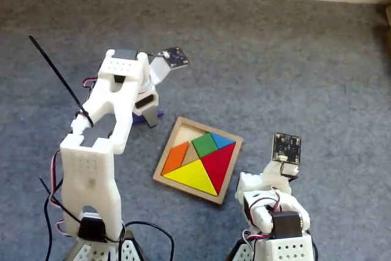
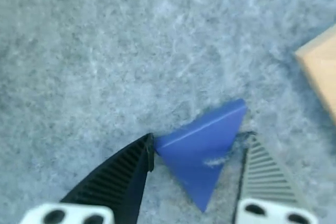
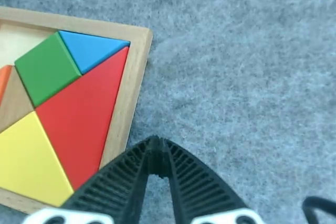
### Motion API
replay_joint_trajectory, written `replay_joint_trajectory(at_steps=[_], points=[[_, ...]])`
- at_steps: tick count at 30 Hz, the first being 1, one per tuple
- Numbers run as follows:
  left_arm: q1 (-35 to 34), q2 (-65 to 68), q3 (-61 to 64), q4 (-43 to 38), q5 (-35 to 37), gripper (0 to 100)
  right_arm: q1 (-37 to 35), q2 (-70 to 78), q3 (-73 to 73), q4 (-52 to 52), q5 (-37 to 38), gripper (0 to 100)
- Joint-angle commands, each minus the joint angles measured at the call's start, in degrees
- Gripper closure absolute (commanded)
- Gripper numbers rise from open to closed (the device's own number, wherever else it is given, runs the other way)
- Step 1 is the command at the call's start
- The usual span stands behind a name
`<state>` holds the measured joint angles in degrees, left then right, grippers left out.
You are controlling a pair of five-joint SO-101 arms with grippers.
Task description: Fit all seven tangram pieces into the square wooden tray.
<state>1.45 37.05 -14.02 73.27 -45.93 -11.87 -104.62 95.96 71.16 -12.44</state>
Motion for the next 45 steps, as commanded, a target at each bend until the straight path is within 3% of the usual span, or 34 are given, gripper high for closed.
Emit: replay_joint_trajectory(at_steps=[1,13,21,25,32,45], points=[[2.0,-0.3,0.3,-1.1,-0.7,82,-0.4,-1.2,8.7,0.5,-0.5,99.2],[2.1,-1.0,-0.1,0.0,-0.4,87,-0.4,-1.2,8.7,0.5,-0.5,99.2],[2.9,-1.0,-6.3,10.1,-0.3,87,-0.4,-1.2,8.7,0.5,-0.5,99.2],[3.6,-1.1,-13.0,15.0,4.8,87,-0.5,-1.2,8.7,0.5,-0.5,99.2],[9.4,-1.3,-23.9,27.6,7.6,87,-0.6,-1.2,8.7,0.5,-0.5,99.2],[19.3,-10.4,-15.6,26.4,13.8,87,-0.3,-1.2,8.7,0.5,-0.5,99.2]])
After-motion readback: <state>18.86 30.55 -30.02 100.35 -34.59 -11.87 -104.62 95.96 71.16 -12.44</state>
